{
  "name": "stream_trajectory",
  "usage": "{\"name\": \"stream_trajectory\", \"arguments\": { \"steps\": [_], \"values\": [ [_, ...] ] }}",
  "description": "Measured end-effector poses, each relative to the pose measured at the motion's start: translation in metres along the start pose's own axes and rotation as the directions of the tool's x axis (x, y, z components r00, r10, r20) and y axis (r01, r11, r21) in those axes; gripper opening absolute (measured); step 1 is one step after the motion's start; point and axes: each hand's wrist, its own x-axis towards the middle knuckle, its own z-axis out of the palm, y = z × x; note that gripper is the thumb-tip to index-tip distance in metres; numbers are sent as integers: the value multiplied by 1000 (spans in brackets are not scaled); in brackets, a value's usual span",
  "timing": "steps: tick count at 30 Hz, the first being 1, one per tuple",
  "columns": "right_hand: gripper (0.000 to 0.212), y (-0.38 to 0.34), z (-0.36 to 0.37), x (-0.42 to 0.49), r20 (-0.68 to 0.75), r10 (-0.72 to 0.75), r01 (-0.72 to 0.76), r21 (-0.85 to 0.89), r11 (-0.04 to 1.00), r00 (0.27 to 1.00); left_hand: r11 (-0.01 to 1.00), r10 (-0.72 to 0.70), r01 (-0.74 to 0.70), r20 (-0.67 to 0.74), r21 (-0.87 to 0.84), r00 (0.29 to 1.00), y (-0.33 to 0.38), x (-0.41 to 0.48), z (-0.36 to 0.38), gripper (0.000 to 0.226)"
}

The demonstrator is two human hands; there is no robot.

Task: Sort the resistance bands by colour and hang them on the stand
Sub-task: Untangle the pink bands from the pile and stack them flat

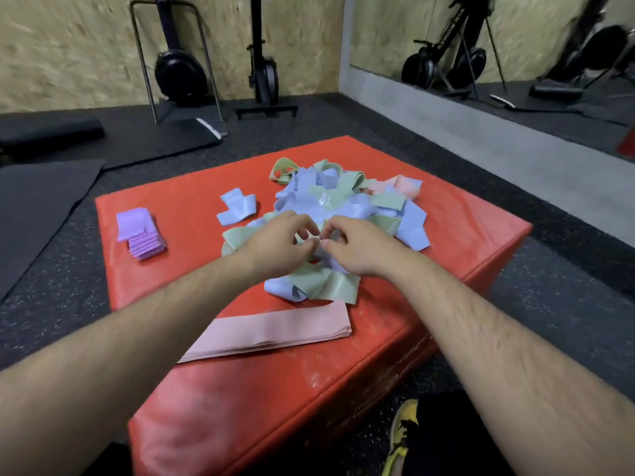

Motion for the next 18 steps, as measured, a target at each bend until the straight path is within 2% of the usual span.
{"name": "stream_trajectory", "arguments": {
  "steps": [7,10,15,18],
  "values": [
    [25,52,-20,39,-173,111,-131,-107,986,979,998,53,-52,26,-32,998,22,87,45,20],
    [32,77,-26,58,-245,197,-228,-106,968,949,997,79,-78,57,-9,995,27,132,67,36],
    [37,105,-26,87,-294,339,-367,-45,929,894,985,91,-113,164,130,982,34,223,109,31],
    [42,119,-23,95,-318,405,-434,-24,900,857,980,11,-53,217,191,976,38,272,131,37]
  ]
}}
